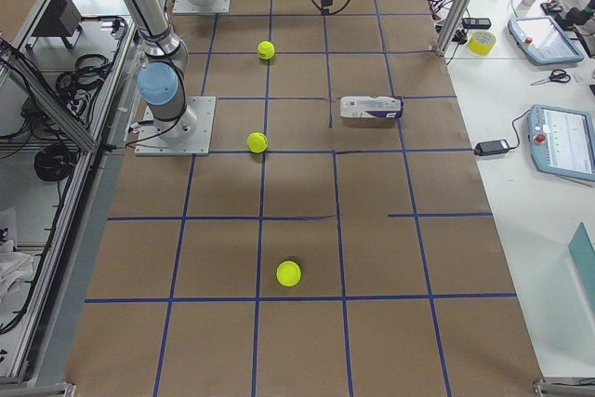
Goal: Lift up tennis ball bucket
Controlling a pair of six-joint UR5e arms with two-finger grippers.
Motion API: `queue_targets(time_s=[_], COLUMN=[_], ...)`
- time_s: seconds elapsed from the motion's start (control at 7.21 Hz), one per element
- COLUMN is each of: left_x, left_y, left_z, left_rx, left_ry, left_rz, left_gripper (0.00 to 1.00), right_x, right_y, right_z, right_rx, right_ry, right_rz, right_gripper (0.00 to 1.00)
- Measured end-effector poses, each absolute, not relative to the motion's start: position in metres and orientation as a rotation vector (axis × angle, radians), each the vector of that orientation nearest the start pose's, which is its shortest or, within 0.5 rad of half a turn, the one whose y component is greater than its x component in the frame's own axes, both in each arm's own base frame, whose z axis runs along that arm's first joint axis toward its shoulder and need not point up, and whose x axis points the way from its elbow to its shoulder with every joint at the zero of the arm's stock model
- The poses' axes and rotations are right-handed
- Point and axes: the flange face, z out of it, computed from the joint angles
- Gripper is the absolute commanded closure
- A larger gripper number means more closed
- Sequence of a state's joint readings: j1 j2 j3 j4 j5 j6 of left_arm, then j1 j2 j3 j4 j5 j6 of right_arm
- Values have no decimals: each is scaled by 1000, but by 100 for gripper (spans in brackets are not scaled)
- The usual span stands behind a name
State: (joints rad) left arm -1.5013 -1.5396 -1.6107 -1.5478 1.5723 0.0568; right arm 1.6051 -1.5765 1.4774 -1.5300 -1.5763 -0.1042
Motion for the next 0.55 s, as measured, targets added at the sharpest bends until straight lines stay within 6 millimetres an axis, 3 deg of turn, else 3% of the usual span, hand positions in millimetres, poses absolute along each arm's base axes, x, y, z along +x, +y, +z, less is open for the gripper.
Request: queue_targets(time_s=[0.55], left_x=[-98], left_y=[-489], left_z=[486], left_rx=[-20], left_ry=[3139], left_rz=[-22], left_gripper=[0], right_x=[137], right_y=[-495], right_z=[529], right_rx=[-132], right_ry=[3142], right_rz=[-86], right_gripper=[0])
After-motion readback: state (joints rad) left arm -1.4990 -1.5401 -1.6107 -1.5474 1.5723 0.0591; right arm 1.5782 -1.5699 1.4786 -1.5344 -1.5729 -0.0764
